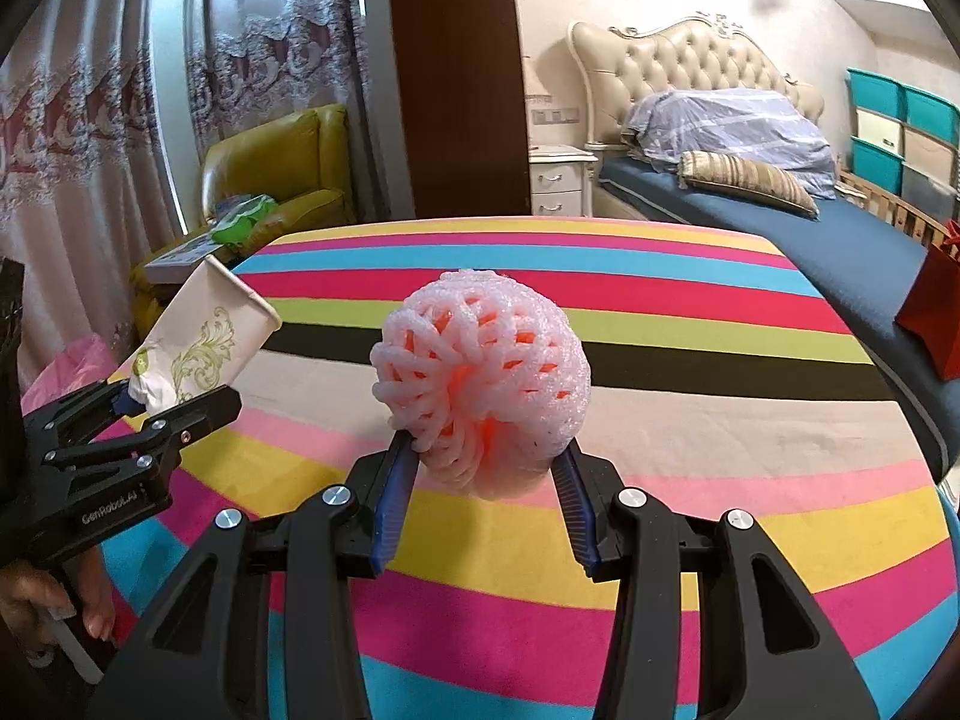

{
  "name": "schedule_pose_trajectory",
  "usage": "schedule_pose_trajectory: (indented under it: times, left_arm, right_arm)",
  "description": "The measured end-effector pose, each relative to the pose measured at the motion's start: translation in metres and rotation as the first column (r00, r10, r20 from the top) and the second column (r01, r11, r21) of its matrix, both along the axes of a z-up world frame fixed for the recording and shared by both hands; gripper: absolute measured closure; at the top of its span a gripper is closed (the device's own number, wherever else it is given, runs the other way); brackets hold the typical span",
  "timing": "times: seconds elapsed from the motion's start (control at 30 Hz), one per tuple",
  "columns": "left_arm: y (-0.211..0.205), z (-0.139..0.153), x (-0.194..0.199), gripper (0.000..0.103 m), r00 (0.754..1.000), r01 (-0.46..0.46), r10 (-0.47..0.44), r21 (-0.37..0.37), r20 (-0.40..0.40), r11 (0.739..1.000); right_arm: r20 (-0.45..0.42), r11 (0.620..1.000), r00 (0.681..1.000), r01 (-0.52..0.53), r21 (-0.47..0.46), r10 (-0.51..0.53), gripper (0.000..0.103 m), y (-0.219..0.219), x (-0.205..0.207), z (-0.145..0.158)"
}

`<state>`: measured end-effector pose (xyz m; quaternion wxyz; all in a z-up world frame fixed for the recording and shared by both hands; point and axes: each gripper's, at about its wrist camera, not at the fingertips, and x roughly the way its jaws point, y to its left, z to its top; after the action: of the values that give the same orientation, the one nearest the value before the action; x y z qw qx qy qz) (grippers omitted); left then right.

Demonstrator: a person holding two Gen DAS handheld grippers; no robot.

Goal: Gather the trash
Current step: 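Carry the foam net and paper cup over to the pink bin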

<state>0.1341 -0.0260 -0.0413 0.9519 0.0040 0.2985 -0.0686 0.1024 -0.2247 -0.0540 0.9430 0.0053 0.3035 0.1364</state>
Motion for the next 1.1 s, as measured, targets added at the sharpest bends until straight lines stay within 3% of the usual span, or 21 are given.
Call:
schedule_pose_trajectory:
  times: [0.37,1.1]
  left_arm:
    - [0.023,-0.003,-0.028,0.048,0.999,-0.027,0.026,0.042,0.031,0.999]
    - [0.092,0.002,-0.082,0.047,0.992,-0.118,0.117,0.01,0.051,0.993]
  right_arm:
    - [0.017,0.996,0.996,-0.088,-0.029,0.088,0.06,0.045,-0.016,0.001]
    - [0.027,0.959,0.963,-0.264,-0.107,0.268,0.06,0.129,-0.033,0.004]
